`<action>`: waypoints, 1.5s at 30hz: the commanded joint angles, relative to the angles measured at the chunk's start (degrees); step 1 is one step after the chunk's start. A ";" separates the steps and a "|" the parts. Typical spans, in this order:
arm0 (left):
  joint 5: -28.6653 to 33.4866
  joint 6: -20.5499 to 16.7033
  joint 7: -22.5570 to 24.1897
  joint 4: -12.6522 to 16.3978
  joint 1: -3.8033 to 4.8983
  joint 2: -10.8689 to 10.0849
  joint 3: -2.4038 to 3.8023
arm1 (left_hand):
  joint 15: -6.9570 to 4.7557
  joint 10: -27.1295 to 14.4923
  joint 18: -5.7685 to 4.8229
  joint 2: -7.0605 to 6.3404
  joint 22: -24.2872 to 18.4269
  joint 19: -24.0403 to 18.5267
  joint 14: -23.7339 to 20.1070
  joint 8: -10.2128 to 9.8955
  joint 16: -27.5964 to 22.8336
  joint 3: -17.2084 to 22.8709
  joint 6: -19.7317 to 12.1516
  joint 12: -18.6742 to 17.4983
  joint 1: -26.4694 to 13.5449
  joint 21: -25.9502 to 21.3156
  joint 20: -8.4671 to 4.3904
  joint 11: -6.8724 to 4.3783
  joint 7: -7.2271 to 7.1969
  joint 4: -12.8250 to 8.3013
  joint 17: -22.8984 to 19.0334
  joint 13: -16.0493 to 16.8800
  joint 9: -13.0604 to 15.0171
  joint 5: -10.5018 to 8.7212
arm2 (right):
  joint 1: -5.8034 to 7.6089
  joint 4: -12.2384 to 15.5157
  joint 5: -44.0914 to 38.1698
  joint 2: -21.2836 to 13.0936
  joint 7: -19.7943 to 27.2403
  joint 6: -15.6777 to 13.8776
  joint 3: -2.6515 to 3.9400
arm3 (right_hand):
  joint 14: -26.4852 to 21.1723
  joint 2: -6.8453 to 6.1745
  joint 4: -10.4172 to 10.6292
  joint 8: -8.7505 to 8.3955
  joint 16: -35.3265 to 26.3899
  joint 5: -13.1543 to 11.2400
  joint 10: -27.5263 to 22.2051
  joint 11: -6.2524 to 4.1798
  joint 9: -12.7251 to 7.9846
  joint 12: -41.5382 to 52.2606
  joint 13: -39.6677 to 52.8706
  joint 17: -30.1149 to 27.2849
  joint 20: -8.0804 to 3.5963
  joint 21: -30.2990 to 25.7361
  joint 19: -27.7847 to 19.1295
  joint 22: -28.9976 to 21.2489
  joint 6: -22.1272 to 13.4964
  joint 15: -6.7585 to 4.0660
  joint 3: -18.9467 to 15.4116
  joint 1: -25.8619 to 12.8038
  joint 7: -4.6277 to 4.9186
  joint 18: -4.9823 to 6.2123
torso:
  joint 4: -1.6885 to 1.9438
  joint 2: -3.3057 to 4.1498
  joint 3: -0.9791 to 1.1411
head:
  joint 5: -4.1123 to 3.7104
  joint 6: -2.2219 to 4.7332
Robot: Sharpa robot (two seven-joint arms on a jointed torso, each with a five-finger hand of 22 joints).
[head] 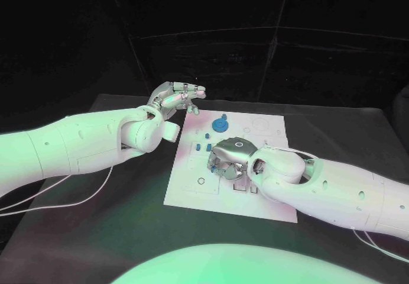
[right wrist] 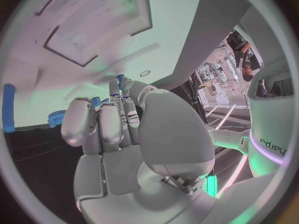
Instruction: Assemble the parts on the task board
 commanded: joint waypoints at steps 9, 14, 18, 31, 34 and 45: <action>0.17 0.87 -0.11 -0.04 0.10 0.03 0.06 | 0.11 -0.36 0.74 -0.08 -0.05 0.03 -0.46 0.29 -0.13 -0.38 -0.50 0.19 0.55 -0.28 0.42 -0.04 -0.07 0.10 -0.05 0.05 0.09 0.16 | -0.02 -0.65 1.13 0.37 0.54 -0.40 -0.11 | 1.50 -2.37 0.71 -0.17 -0.45 0.43 -6.46 1.52 -0.15 -0.99 -0.17 -1.93 1.73 -1.66 -1.42 -2.62 -5.77 1.53 -3.33 -3.92 1.13 -0.39 | 0.01 -0.02 -0.02 | 0.12 -0.18; 0.17 1.22 -0.35 -0.05 0.11 0.02 0.06 | 0.10 -0.67 0.77 0.23 -0.11 0.07 -0.54 0.58 -0.05 -0.30 -0.72 0.53 0.95 -0.35 0.42 -0.05 -0.07 -0.09 -0.16 0.07 0.12 0.17 | -0.02 -0.77 1.45 0.20 0.78 -2.43 -0.12 | 1.34 -2.25 0.62 -0.20 -0.67 0.67 -7.43 1.65 -0.15 -0.79 -0.13 -2.51 1.88 -2.18 -1.80 -3.35 -6.62 1.63 -4.24 -3.97 1.23 -0.24 | 0.03 -0.02 0.00 | 0.15 -0.13; 0.16 1.36 -0.52 -0.09 0.11 -0.01 0.05 | 0.10 -0.67 0.77 0.23 -0.11 0.07 -0.54 0.58 -0.05 -0.30 -0.72 0.53 0.95 -0.35 0.42 -0.05 -0.07 -0.09 -0.16 0.07 0.12 0.17 | -0.03 -0.38 1.70 -0.41 0.72 -5.17 -0.12 | 1.28 -1.72 0.59 0.05 -0.76 1.42 -7.62 1.66 -0.02 -0.49 -0.08 -2.85 1.93 -2.41 -1.95 -3.65 -6.45 1.65 -4.51 -3.79 1.23 -0.18 | 0.02 -0.02 0.05 | 0.21 -0.10; 0.15 1.68 -0.94 -0.13 0.11 -0.40 0.05 | 0.09 -0.76 0.77 0.25 -0.12 0.08 -0.56 0.66 -0.02 -0.29 -0.81 0.64 1.06 -0.37 0.42 -0.04 -0.06 -0.16 -0.20 0.07 0.12 0.16 | 1.49 7.19 7.16 -9.43 0.08 -9.89 0.17 | 0.96 -2.13 0.70 -0.07 -1.39 2.35 -6.89 1.25 -0.05 0.64 -0.13 -4.32 1.71 -3.66 -2.76 -5.46 -6.29 1.38 -5.77 -4.19 0.75 0.20 | -0.23 -0.07 -0.01 | -0.36 0.75; 0.15 1.88 -1.06 -0.12 0.11 -0.48 0.04 | 0.09 -0.80 0.77 0.25 -0.13 0.09 -0.57 0.72 0.00 -0.29 -0.85 0.71 1.13 -0.37 0.42 -0.04 -0.06 -0.22 -0.21 0.08 0.13 0.16 | 2.78 8.12 7.80 -11.54 -1.29 -9.88 0.66 | 0.52 -2.76 0.87 -0.18 -2.53 2.67 -10.69 1.32 -0.18 -0.54 -0.12 -6.16 1.74 -5.15 -3.68 -7.43 -9.12 1.49 -8.21 -4.47 0.04 0.56 | -0.22 -0.12 -0.03 | -0.90 1.20; 0.14 2.28 -1.20 -0.14 0.07 -0.33 -0.10 | 0.08 -0.83 0.77 0.28 -0.13 0.11 -0.57 0.81 0.03 -0.27 -0.87 0.81 1.24 -0.37 0.42 -0.05 -0.06 -0.30 -0.24 0.09 0.14 0.16 | 4.93 8.71 6.16 -17.21 -5.38 -5.01 1.42 | 0.50 -2.22 2.71 0.03 -3.09 3.06 -12.67 1.43 0.05 1.35 0.01 -7.86 1.93 -6.44 -3.73 -8.95 -9.58 1.45 -16.95 -2.75 -1.48 0.73 | -0.20 0.07 -0.04 | -2.91 1.95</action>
